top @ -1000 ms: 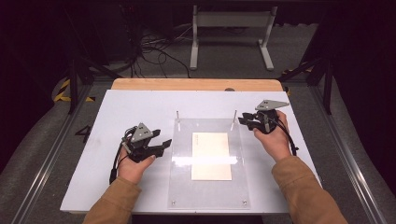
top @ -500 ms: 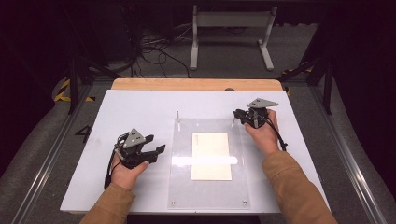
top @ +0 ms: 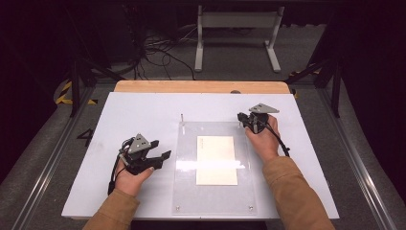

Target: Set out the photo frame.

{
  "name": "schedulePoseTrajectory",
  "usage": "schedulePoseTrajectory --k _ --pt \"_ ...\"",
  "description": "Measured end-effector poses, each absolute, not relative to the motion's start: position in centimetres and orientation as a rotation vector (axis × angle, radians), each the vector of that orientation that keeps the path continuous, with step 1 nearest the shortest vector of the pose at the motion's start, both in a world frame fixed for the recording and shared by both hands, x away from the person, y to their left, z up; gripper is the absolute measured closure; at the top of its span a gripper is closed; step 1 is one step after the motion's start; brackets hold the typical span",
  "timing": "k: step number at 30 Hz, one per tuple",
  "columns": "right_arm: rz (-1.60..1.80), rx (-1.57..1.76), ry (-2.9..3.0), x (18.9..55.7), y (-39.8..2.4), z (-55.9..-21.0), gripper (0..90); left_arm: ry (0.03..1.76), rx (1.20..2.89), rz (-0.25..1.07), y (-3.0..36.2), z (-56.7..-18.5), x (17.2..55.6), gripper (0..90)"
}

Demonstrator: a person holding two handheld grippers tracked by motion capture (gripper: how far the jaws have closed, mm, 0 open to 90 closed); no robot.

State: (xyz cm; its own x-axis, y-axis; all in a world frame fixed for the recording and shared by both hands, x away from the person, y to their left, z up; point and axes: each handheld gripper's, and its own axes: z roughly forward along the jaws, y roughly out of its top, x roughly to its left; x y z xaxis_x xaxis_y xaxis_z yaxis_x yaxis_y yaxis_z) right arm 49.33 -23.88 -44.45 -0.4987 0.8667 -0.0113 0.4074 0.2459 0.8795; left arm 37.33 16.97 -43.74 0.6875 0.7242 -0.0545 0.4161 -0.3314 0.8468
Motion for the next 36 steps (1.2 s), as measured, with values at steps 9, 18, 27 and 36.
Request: schedulePoseTrajectory --k 9,18,27,36 --pt "1.266 1.178 1.958 49.4 -24.1 -45.4 85.3 0.854 1.986 0.410 16.7 -43.8 37.1 35.4" --pt "1.300 1.214 1.979 50.1 -24.5 -45.4 85.3 0.847 1.987 0.387 16.8 -44.2 36.9 35.0" --pt "1.318 1.315 2.004 51.1 -24.6 -45.6 84.6 0.813 2.005 0.386 16.7 -44.2 36.7 34.5" --pt "1.245 1.336 2.071 51.6 -24.1 -45.7 84.3 0.811 1.996 0.388 17.4 -44.2 36.2 34.5"
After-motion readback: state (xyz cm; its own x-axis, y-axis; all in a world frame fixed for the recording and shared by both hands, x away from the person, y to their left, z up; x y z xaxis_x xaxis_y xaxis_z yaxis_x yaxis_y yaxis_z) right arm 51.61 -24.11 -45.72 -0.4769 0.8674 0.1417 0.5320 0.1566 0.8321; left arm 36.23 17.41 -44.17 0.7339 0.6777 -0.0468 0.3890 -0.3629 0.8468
